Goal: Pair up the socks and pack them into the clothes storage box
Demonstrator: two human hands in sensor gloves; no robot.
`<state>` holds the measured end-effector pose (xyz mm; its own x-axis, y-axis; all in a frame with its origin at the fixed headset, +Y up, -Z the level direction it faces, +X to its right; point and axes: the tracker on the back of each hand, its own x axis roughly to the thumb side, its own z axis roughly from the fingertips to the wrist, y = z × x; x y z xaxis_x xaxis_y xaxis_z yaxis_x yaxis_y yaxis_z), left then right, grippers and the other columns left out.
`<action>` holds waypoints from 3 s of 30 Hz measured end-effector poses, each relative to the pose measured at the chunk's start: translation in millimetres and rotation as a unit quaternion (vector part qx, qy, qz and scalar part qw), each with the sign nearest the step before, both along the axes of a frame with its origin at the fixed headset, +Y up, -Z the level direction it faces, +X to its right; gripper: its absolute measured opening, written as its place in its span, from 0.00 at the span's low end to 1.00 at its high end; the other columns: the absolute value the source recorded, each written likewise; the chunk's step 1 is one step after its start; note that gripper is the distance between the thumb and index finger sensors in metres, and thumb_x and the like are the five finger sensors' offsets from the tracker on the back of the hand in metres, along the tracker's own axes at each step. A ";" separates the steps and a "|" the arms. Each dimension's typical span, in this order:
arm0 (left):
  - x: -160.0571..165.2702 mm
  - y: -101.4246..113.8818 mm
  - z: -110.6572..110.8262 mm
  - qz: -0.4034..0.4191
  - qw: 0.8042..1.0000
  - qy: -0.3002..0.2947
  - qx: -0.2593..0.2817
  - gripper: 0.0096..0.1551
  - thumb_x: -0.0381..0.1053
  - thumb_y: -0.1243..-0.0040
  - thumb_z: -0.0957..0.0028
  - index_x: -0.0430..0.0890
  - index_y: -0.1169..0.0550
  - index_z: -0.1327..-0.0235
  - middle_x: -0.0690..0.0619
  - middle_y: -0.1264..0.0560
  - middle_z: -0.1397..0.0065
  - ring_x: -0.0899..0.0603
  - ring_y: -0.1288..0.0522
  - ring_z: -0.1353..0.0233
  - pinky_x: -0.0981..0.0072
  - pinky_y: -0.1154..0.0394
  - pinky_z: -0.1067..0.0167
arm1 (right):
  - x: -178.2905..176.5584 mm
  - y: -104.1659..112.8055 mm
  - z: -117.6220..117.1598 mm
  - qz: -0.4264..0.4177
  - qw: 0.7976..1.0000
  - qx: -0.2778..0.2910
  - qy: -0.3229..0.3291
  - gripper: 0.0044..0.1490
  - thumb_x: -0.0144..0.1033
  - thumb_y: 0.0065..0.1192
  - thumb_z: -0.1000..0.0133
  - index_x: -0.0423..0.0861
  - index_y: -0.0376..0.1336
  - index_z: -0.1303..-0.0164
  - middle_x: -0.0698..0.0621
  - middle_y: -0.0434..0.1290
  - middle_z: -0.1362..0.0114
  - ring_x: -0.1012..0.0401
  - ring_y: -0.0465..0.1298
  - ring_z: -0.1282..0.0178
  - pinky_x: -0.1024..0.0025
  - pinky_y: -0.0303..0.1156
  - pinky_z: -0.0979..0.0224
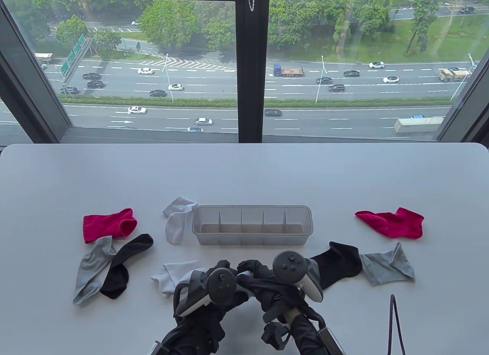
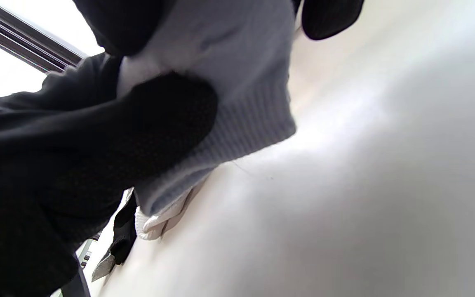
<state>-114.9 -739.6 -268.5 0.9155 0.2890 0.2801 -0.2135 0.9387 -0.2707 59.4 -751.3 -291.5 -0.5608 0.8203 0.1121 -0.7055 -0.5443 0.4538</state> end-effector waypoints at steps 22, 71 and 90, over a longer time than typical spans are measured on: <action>-2.3 1.9 1.3 -0.001 1.000 -0.009 -0.002 0.35 0.59 0.52 0.45 0.37 0.34 0.35 0.35 0.36 0.23 0.29 0.31 0.27 0.31 0.35 0.31 | -0.3 1.1 -1.7 0.008 1.000 0.004 0.022 0.36 0.46 0.59 0.38 0.49 0.54 0.22 0.42 0.73 0.31 0.48 0.73 0.30 0.38 0.58 0.21; 0.0 13.2 4.8 -0.005 0.999 -0.002 0.031 0.38 0.61 0.41 0.50 0.35 0.29 0.37 0.44 0.19 0.55 0.43 0.17 0.60 0.43 0.20 0.53 | 5.6 1.4 -3.0 -0.079 0.991 -0.059 0.096 0.47 0.48 0.62 0.40 0.53 0.43 0.15 0.36 0.61 0.19 0.40 0.64 0.23 0.34 0.55 0.22; -26.9 20.3 -0.5 0.323 0.943 0.078 0.007 0.33 0.45 0.41 0.42 0.39 0.36 0.26 0.34 0.23 0.32 0.30 0.19 0.35 0.36 0.25 0.35 | 2.3 8.3 5.0 -0.139 0.990 -0.020 -0.031 0.45 0.53 0.50 0.34 0.41 0.43 0.16 0.36 0.60 0.21 0.44 0.67 0.26 0.41 0.61 0.21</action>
<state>-141.8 -719.3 -269.0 0.5792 0.7984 0.1646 -0.7787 0.6016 -0.1779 61.7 -743.0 -286.5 -0.3181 0.9468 0.0488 -0.8521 -0.3081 0.4231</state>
